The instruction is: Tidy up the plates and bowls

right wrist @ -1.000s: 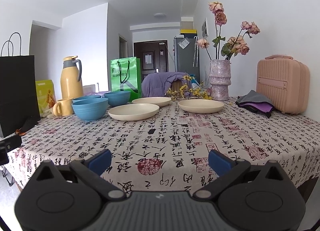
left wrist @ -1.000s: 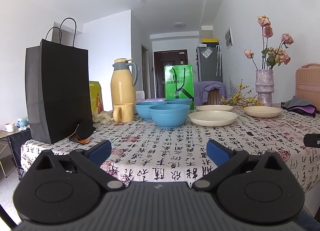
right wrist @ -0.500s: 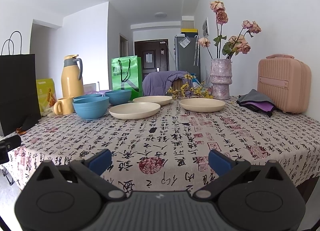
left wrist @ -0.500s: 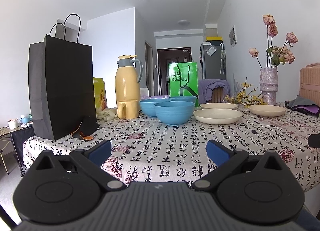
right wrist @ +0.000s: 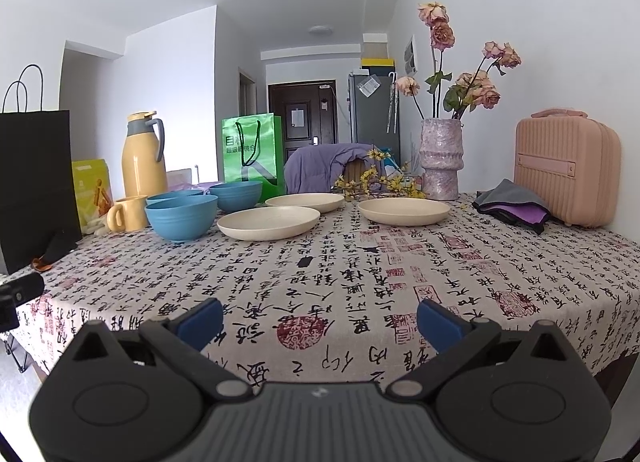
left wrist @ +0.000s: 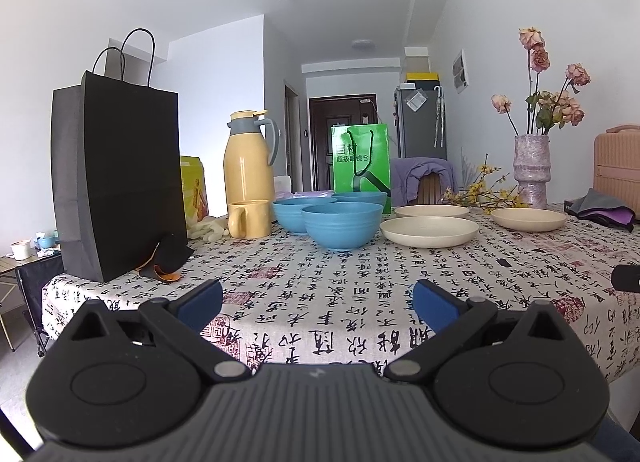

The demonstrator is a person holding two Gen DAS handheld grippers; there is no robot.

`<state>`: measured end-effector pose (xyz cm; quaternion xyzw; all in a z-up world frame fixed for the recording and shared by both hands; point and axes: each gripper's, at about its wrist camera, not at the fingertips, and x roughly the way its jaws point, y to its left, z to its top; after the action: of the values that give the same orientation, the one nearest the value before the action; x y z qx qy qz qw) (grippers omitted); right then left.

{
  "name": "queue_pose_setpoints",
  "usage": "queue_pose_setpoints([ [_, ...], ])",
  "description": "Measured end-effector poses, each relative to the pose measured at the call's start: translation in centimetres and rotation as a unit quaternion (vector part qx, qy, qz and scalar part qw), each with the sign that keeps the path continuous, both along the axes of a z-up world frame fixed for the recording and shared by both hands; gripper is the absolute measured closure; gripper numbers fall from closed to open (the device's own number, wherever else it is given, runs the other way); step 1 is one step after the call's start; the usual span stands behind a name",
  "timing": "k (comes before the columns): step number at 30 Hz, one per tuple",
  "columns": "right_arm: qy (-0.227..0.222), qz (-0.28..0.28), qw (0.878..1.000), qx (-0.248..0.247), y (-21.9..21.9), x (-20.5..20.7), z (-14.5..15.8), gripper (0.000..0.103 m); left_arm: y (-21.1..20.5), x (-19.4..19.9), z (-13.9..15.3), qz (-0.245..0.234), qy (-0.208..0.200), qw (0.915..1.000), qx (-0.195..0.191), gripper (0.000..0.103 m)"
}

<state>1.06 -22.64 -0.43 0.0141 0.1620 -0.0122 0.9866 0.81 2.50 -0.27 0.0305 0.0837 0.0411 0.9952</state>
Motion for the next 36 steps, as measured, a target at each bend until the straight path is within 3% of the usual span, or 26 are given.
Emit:
queue_pose_setpoints([
  [7, -0.029, -0.009, 0.999, 0.010, -0.4, 1.5, 0.7, 0.000, -0.4, 1.6, 0.9, -0.019, 0.005, 0.9998, 0.001, 0.000],
  [16, -0.048, -0.014, 0.999, -0.002, -0.6, 5.8, 1.1, 0.000, -0.1, 6.2, 2.4, -0.036, 0.017, 0.9988, -0.030, 0.000],
  [19, -0.049, -0.019, 0.999, -0.008, -0.4, 7.7, 1.2, 0.000, -0.5, 8.1, 3.0, -0.031, 0.019, 0.9991, -0.022, 0.000],
  [25, -0.043, 0.003, 0.998, 0.039, -0.9, 11.9, 2.0, 0.000, -0.3, 12.7, 4.1, -0.046, 0.034, 0.9976, -0.040, 0.000],
  [31, -0.072, 0.001, 0.995, 0.072, -1.8, 16.9, 3.4, 0.000, -1.4, 18.5, 5.0, -0.055, 0.054, 0.9961, -0.041, 0.000],
  [36, -0.023, 0.024, 0.998, 0.055, -2.7, 22.6, 3.6, 0.000, -2.3, 23.7, 5.0, -0.068, 0.100, 0.9893, -0.082, 0.002],
])
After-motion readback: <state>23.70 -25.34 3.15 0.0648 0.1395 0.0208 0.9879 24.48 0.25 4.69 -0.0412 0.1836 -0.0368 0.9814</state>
